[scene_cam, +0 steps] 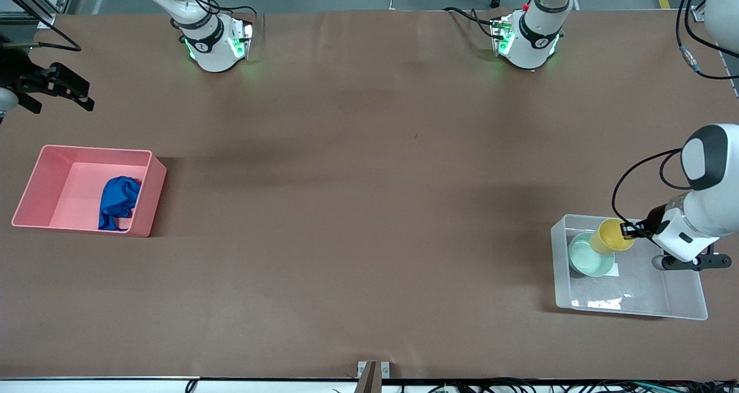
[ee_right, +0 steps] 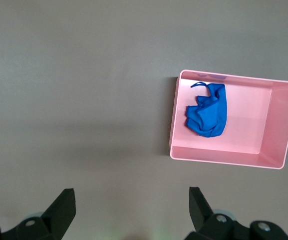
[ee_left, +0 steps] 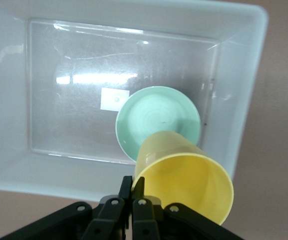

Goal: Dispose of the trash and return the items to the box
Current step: 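Carry the yellow cup with the left gripper over the green bowl, then lower the cup into the bowl and open the left gripper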

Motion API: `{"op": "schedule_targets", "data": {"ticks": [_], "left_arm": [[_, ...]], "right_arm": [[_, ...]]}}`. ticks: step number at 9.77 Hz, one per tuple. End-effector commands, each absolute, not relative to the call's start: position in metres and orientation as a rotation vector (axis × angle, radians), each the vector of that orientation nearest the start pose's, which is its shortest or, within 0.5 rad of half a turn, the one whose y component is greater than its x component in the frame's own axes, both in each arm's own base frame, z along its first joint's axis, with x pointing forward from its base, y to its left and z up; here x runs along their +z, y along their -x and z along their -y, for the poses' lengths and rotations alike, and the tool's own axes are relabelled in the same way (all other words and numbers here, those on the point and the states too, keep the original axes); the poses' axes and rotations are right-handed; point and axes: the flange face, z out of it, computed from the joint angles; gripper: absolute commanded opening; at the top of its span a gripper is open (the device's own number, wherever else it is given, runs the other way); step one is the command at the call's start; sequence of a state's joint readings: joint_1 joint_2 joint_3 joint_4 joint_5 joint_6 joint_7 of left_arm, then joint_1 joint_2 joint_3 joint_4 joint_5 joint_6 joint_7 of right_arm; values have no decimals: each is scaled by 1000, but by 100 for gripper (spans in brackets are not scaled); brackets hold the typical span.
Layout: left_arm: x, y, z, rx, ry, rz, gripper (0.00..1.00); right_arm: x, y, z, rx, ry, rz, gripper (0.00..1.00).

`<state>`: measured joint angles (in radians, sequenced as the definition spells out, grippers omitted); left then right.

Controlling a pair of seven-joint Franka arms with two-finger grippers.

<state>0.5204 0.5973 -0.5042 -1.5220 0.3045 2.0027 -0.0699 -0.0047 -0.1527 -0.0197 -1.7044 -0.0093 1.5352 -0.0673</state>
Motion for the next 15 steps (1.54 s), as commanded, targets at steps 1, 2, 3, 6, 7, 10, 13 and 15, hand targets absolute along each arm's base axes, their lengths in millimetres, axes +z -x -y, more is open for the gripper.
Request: {"op": "schedule_targets", "data": {"ticks": [1,2,3,6,7,10,13,15], "left_arm": [[297,-700,-98,72,3176,5,0],[282,-700,-98,92,3187,8,0],[268,-699,-102,116,3198,18,1],[248,-698,-106,129,3217,35,7],[247,-698,-107,129,3216,34,20],[270,-701,-109,79,3206,43,100],[372,-699,-90,-37,3146,-3,100],[449,-680,-70,-47,3089,-41,100]], "right_arm": [[643,-500,16,41,3144,48,100],[643,-500,17,41,3144,46,100],[643,-500,17,41,3144,46,100],[642,-501,18,44,3146,46,100],[643,-500,19,41,3146,43,100],[642,-501,19,44,3144,43,100],[642,-501,19,44,3144,43,100],[642,-501,19,41,3146,43,100]]}}
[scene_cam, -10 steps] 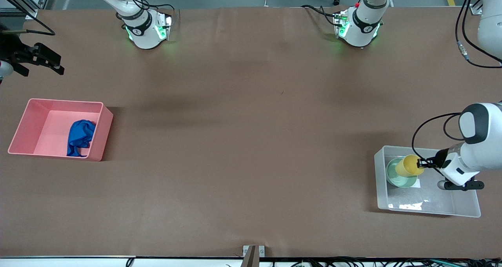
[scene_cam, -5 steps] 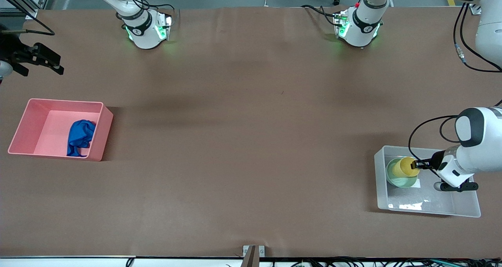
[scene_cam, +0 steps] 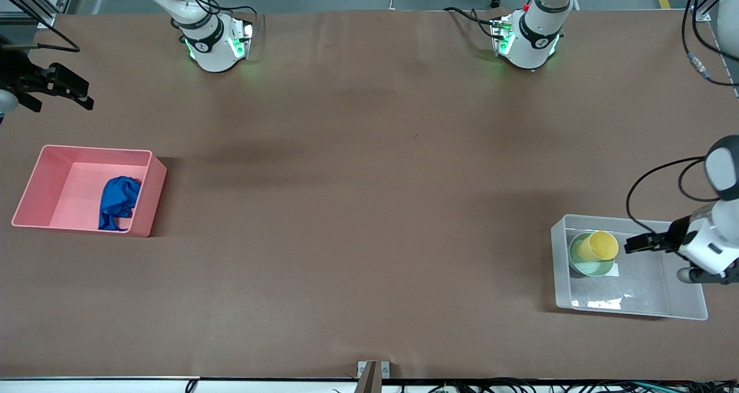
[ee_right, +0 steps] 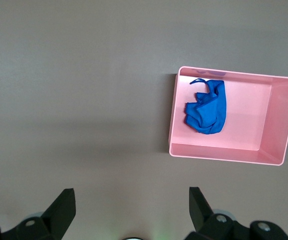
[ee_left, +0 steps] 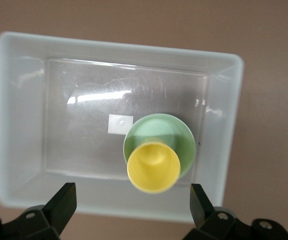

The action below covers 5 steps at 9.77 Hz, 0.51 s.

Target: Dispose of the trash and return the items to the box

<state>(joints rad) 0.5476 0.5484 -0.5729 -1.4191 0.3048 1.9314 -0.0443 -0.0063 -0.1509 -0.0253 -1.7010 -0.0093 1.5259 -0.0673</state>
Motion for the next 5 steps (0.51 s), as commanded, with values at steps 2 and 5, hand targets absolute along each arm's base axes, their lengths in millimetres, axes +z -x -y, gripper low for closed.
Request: {"op": "schedule_targets", "data": {"ticks": [2,5], "left_arm": [[514,-660,-40,-91,3061,-72,100],[579,-626,1,-45,3103,-85,100]], "right_arm": [[641,-501,19,44,3145,43,100],[641,-503,19,39,3144,41,100]]}}
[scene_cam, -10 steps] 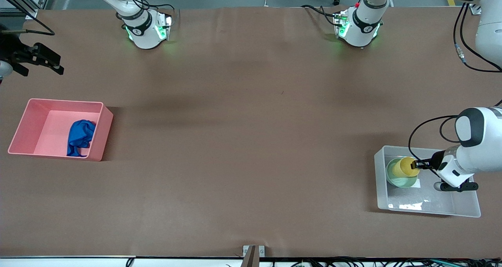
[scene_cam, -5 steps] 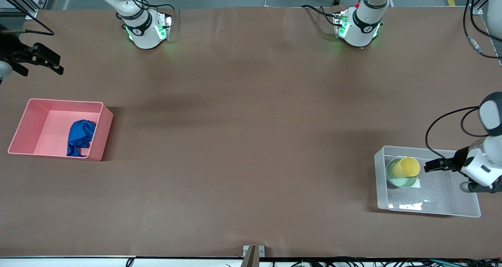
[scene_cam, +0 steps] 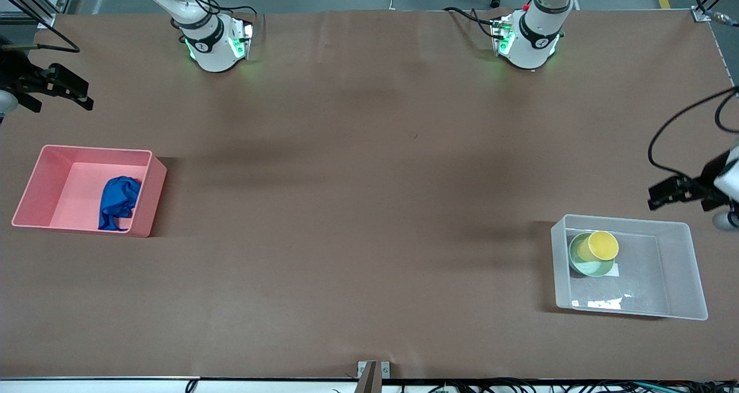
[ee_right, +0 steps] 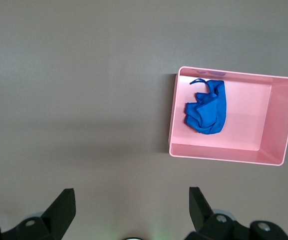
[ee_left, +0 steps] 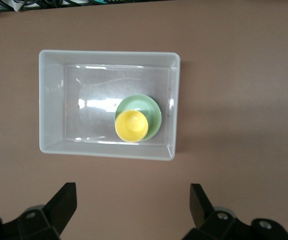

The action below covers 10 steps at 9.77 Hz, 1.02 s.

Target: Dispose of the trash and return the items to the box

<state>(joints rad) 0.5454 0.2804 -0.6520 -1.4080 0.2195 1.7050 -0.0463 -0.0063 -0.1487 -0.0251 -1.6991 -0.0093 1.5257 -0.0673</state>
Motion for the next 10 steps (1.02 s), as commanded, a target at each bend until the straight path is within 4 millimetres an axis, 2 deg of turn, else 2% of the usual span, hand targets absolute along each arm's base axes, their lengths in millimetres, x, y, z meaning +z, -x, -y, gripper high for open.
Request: {"op": "schedule_targets", "data": {"ticks": [1,2,3,4,6,8,10], "left_arm": [[598,-618,14,-54,3094,-117,100],[607,-611,20,-39,3095,-133,100],[626,-598,31,-68,3124,-130,100],[634,-589,42,-71,3124,-138,100],[637,-573,49,-31,3107,-121,100],[631,-554,45,16,3138,-101,100],[624,-530,50,55,3127,-110,100]], "right_arm": [[642,-503,18,37,3144,43,100],[642,-503,19,34,3144,41,100],[643,-503,18,29,3145,43,100],[643,-503,19,29,3143,41,100],[643,-503,19,29,3143,41,100],[643,-503,19,29,3143,41,100],[643,-503,19,29,3143,41,100]]}}
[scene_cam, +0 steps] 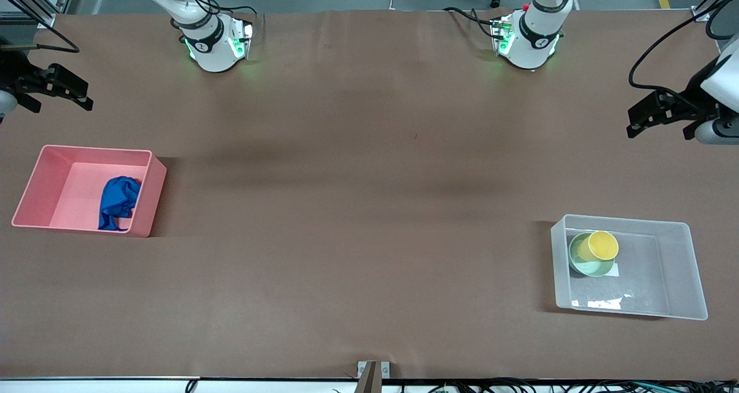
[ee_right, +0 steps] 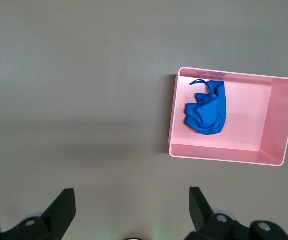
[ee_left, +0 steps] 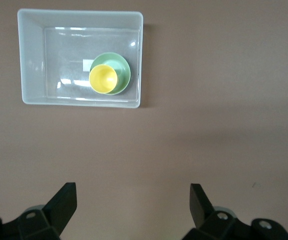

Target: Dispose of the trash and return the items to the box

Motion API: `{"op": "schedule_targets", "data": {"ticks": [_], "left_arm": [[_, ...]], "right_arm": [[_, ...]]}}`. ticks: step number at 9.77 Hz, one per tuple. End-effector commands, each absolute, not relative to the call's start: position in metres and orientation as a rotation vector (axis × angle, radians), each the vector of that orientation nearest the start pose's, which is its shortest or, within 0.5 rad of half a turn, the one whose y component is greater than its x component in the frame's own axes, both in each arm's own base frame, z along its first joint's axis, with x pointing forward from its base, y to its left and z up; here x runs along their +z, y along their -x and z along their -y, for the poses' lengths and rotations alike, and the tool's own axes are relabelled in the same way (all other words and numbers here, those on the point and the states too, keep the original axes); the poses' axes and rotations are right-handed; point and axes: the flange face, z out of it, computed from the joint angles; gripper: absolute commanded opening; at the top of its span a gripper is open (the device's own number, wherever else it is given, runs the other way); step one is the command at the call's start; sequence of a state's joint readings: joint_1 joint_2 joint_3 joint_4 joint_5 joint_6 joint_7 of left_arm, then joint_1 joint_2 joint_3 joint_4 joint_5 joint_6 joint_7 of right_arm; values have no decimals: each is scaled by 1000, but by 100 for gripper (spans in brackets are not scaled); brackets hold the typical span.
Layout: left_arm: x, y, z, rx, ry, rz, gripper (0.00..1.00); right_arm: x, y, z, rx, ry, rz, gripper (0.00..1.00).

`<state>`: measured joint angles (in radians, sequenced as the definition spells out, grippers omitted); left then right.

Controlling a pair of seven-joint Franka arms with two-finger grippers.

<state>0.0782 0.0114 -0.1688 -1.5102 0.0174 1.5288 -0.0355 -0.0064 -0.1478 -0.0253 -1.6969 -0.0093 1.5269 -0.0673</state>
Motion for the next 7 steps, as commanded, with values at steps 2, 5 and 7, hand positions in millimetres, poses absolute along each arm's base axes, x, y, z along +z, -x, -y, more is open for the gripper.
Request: {"op": "schedule_targets", "data": {"ticks": [2,5,7], "left_arm": [[621,-511,52,69,3117,-120,100],[632,-514,56,38,3102,-129,100],[632,-516,57,38,3101,-136,100]], "right_arm": [[643,-503,19,29,3143,43,100],[643,-503,19,29,3143,43,100],[643,-503,19,29,3143,43,100]]}}
